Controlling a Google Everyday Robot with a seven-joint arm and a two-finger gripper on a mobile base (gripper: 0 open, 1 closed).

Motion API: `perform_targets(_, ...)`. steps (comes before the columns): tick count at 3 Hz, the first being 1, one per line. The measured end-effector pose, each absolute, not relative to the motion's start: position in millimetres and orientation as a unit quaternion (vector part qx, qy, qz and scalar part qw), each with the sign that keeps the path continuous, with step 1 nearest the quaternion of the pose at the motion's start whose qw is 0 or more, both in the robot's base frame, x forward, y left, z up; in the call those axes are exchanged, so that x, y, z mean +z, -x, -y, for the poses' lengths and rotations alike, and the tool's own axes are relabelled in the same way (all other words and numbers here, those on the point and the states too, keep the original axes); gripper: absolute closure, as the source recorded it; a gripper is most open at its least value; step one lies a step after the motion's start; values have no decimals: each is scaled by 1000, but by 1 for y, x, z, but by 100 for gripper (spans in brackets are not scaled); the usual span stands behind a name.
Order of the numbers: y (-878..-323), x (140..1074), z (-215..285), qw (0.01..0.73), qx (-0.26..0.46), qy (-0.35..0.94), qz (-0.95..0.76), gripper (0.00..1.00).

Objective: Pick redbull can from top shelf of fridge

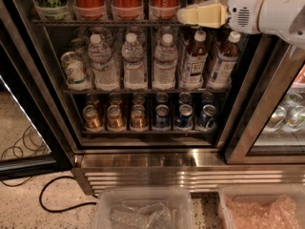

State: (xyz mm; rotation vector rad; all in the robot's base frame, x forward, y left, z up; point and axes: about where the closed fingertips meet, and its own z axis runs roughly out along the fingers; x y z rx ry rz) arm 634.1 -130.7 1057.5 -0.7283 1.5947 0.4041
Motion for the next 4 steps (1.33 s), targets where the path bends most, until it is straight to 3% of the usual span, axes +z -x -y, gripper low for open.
perform_targets(2, -650, 1046, 148, 623, 146, 293, -710, 11)
perform_targets(4, -656, 1043, 153, 627, 133, 275, -717, 13)
